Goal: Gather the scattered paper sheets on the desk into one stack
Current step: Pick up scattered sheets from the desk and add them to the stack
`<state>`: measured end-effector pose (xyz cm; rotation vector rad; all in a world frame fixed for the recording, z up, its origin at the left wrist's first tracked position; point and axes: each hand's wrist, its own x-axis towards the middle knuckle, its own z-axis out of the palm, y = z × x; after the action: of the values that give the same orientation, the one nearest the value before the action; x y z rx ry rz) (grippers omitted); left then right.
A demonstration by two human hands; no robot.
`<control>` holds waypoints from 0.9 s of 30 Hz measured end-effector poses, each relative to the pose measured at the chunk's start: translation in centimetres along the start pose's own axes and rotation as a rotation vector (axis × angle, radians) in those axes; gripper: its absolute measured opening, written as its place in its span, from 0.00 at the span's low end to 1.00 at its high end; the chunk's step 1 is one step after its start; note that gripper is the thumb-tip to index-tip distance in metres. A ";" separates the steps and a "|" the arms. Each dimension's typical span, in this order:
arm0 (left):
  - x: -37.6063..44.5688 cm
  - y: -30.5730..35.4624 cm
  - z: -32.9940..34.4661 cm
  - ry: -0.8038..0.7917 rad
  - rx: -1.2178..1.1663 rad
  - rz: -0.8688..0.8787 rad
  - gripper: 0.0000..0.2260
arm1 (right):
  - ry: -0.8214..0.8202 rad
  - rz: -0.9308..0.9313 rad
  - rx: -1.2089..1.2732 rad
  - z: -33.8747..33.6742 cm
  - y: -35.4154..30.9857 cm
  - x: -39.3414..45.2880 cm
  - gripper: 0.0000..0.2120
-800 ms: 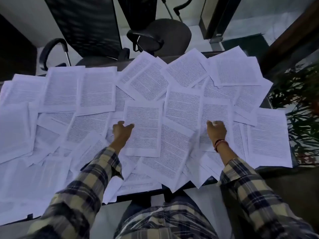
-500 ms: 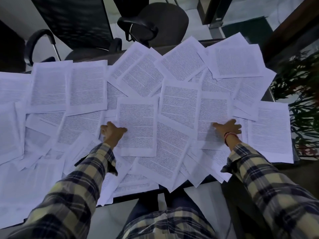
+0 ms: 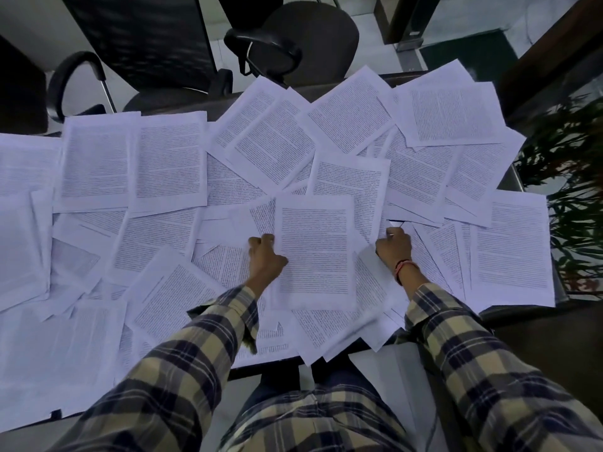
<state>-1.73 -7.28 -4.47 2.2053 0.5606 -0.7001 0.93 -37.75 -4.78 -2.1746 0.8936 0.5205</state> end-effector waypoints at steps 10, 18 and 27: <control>-2.9 1.2 2.4 -0.160 -0.026 0.102 0.28 | -0.183 0.022 0.179 1.1 1.5 -3.0 0.16; -4.0 1.8 3.3 -0.233 0.192 -0.031 0.36 | -0.120 0.044 0.178 0.7 3.0 -2.3 0.23; -1.3 0.3 0.7 -0.377 -0.156 -0.032 0.16 | -0.081 0.075 0.287 -0.2 3.1 -0.5 0.10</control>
<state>-2.80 -8.21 -3.90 1.8618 0.4402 -1.0242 -1.67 -39.19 -5.80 -1.8547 0.9461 0.4807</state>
